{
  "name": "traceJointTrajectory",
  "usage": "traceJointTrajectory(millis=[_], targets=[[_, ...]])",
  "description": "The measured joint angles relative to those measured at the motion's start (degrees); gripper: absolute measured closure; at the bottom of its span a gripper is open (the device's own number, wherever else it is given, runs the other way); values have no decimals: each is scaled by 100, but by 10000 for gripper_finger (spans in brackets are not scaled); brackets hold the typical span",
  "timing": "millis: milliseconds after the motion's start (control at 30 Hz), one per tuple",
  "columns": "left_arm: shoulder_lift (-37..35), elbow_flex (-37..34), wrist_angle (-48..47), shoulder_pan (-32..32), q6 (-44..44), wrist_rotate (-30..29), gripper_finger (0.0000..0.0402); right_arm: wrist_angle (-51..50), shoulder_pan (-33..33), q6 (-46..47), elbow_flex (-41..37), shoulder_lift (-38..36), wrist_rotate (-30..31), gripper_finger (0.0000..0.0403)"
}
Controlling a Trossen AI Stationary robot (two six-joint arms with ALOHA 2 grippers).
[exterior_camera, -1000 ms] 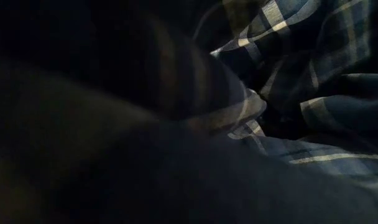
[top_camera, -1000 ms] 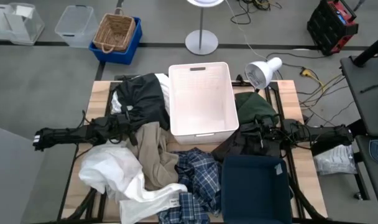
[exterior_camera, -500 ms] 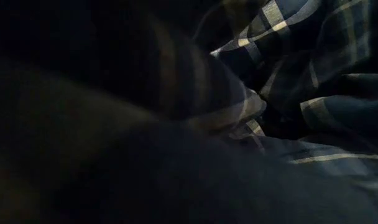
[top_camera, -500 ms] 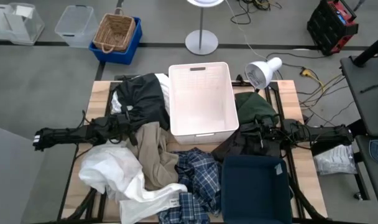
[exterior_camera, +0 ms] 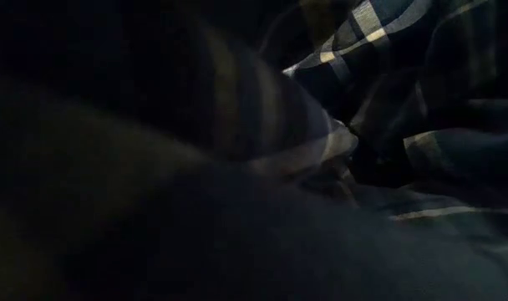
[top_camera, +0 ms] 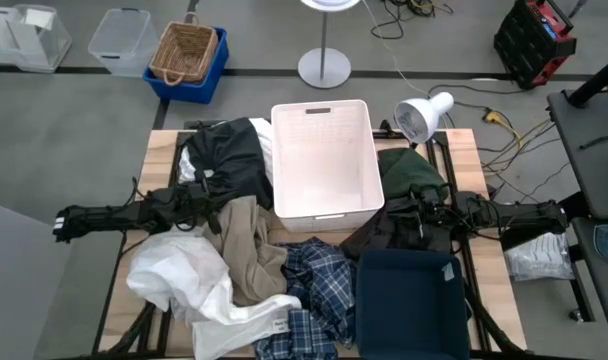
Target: Sort clothes
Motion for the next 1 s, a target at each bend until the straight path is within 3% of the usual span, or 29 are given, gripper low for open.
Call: traceJointTrajectory(millis=[633,733,933,1000], targets=[[2,0,59,2,103,-37,400,1,0,-241,0,2,0,364],[1,0,540,-8,-226,-50,400,3,0,-339,0,0,1,364],[0,0,2364,-9,-1938,197,400,221,0,-275,-9,0,233,364],[0,0,2853,-9,-2287,197,400,625,-2,268,-9,0,310,364]])
